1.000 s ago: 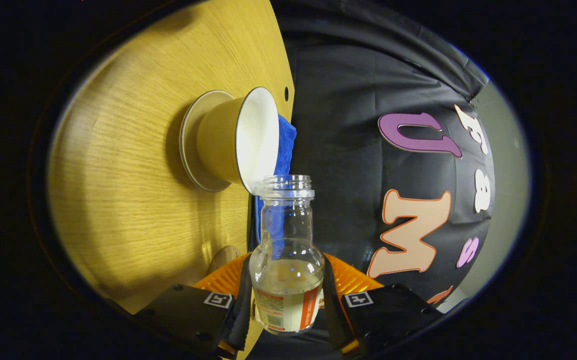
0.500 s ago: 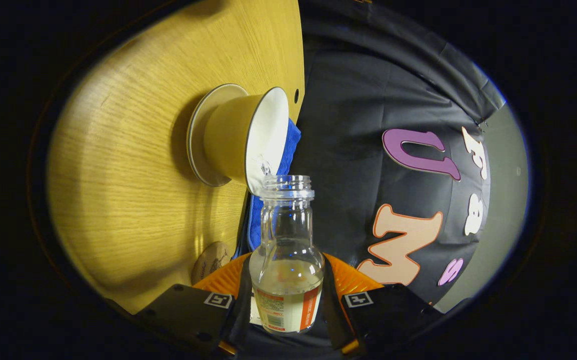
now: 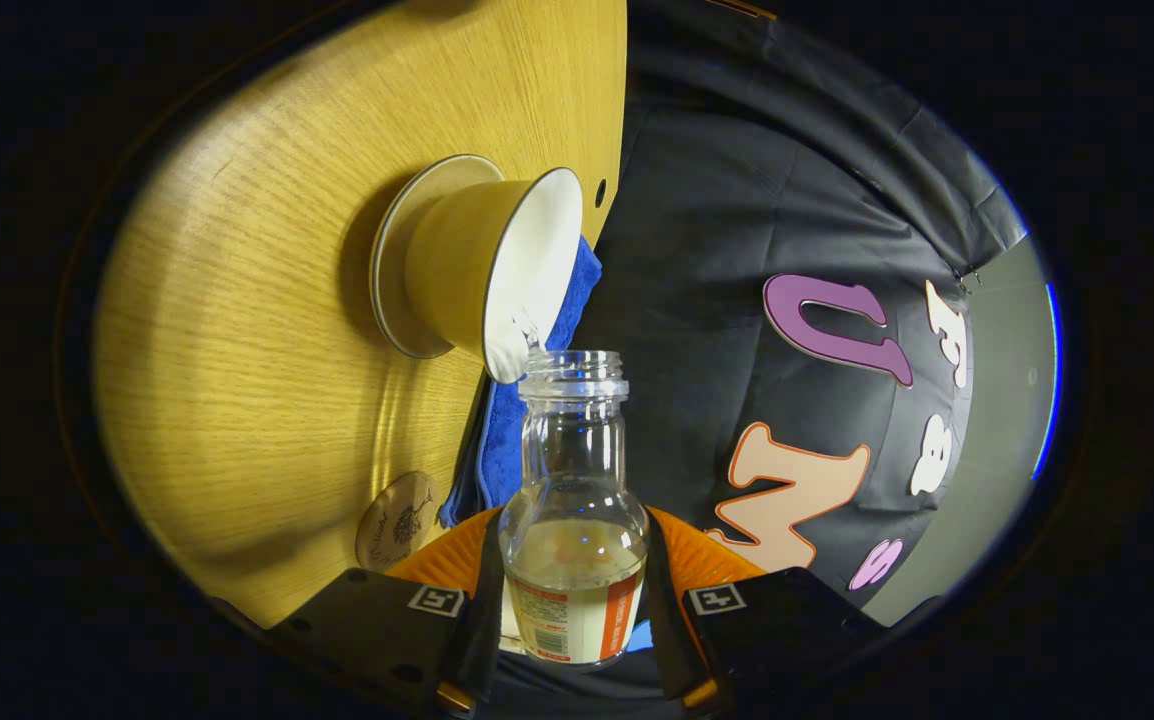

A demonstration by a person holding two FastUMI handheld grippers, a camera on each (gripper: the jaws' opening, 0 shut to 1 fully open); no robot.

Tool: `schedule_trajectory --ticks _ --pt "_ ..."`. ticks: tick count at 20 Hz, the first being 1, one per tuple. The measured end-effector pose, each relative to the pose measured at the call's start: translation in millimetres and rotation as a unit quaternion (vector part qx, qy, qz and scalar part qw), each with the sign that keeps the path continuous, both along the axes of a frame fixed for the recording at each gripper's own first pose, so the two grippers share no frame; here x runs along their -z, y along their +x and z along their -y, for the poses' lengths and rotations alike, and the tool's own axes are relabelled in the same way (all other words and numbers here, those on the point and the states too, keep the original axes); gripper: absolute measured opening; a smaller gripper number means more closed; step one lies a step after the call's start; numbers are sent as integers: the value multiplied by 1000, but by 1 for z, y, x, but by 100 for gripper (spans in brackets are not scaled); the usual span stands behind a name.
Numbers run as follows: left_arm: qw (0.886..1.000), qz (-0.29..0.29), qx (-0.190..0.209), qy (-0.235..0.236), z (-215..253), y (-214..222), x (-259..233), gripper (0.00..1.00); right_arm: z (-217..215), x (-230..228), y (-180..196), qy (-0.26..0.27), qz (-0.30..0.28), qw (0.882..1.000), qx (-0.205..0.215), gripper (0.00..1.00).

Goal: Open the teacup lid with one hand, grasp the water bottle and pour water into the teacup with the other hand; after pouring, place the water bottle on the coaster and then close the teacup lid.

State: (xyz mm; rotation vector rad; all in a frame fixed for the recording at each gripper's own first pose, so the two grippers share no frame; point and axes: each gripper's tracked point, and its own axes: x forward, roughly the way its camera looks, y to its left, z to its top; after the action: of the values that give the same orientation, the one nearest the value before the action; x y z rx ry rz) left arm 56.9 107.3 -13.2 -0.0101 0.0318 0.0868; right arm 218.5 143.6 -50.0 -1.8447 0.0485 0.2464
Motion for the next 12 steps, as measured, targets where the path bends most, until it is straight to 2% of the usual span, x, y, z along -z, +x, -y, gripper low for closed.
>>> schedule_trajectory --ticks 12 --pt "1000 0 0 0 -1 -1 0 23 -3 -8 -1 -44 27 998 -22 65"
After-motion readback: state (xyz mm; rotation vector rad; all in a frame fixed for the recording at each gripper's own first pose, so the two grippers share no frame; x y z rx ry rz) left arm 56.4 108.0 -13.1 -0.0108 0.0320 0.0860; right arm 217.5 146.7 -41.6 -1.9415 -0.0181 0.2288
